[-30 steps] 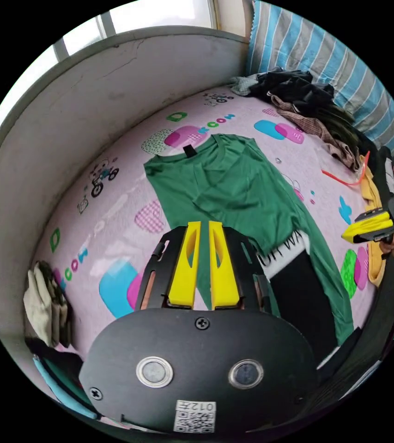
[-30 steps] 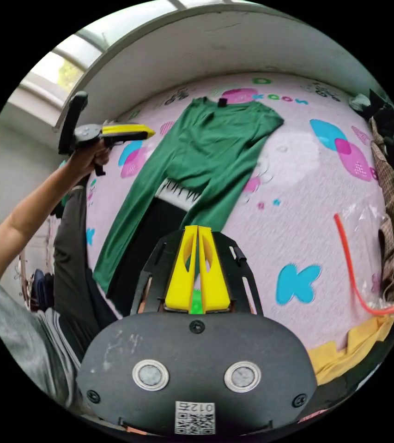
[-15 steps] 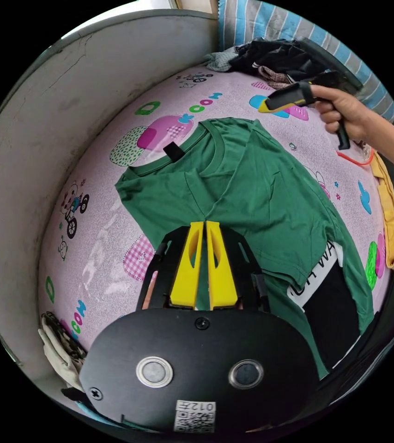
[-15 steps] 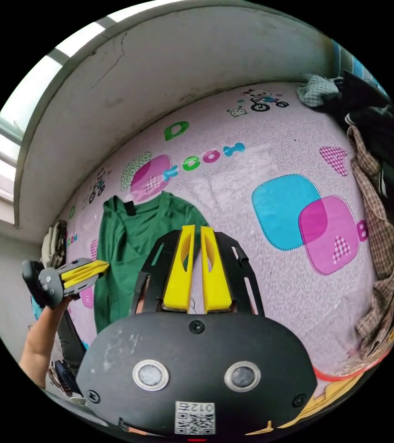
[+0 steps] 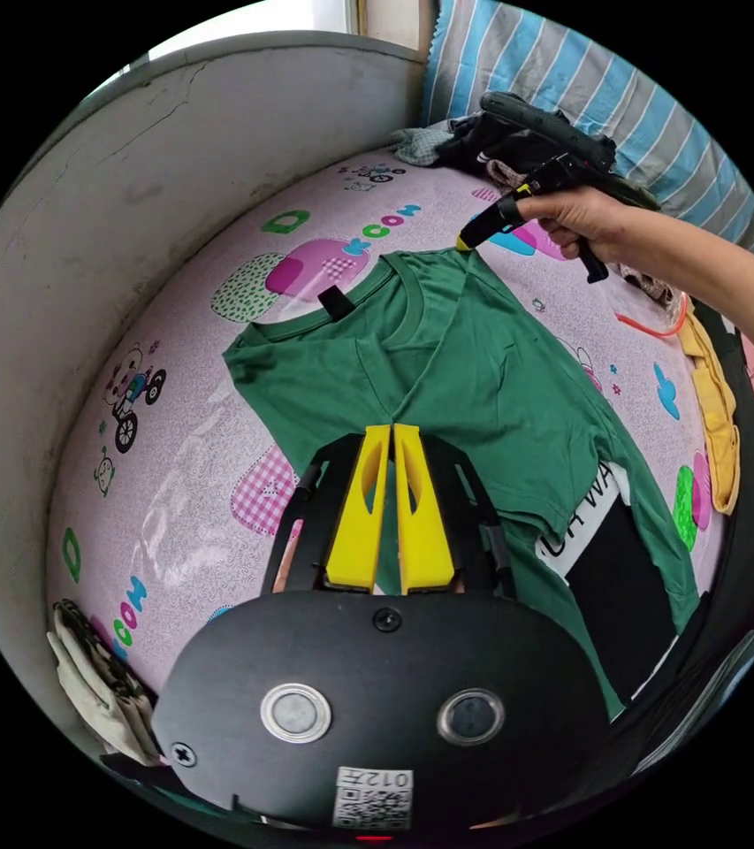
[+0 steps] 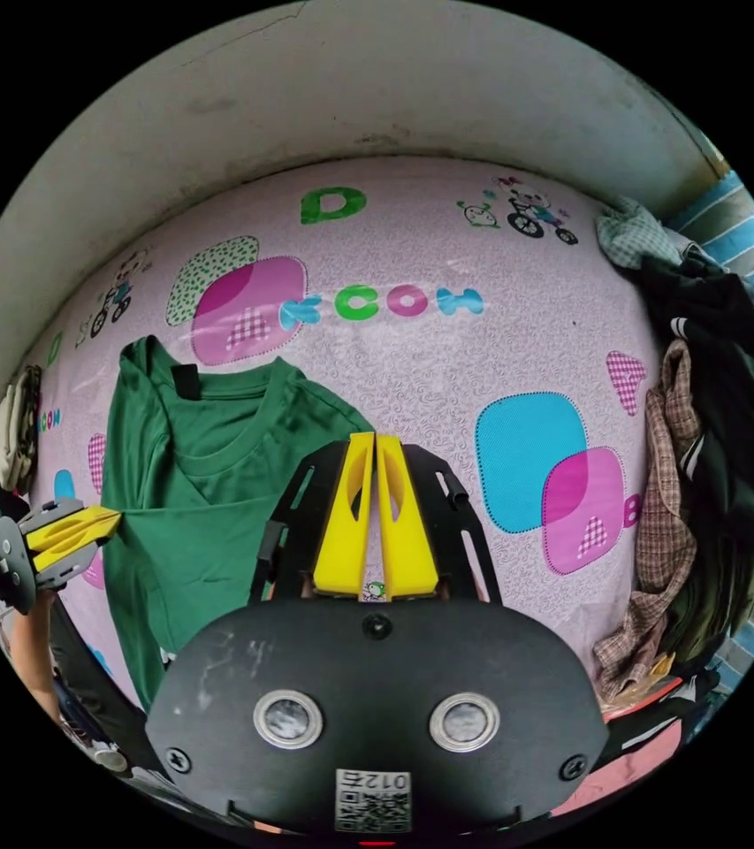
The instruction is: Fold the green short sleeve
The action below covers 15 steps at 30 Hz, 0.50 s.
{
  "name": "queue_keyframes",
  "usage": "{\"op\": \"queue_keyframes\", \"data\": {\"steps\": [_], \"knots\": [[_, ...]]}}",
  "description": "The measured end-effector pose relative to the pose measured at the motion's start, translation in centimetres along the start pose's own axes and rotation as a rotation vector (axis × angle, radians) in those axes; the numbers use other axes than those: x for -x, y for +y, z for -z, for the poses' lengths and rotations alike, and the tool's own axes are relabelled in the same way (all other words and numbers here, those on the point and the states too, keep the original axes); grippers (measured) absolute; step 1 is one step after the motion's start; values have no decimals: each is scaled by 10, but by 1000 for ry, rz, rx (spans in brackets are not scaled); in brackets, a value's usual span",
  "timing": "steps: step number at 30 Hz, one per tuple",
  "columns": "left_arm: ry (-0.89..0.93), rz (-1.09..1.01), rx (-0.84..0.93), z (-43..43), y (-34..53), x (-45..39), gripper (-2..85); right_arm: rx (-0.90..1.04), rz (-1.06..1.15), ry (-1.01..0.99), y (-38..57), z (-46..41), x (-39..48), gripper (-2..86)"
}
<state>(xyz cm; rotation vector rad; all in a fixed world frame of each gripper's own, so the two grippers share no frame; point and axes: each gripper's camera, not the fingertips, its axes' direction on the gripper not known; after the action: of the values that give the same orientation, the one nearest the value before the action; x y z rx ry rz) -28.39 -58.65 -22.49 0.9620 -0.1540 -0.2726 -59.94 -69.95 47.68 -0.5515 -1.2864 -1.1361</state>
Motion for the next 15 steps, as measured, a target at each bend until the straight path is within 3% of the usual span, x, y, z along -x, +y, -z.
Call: {"op": "queue_keyframes", "data": {"steps": [11, 15], "knots": [[30, 82, -14, 16, 28, 23, -1, -21, -24, 71, 8, -4, 28, -9], [49, 162, 30, 2, 29, 38, -1, -120, -73, 60, 24, 11, 30, -9]]}}
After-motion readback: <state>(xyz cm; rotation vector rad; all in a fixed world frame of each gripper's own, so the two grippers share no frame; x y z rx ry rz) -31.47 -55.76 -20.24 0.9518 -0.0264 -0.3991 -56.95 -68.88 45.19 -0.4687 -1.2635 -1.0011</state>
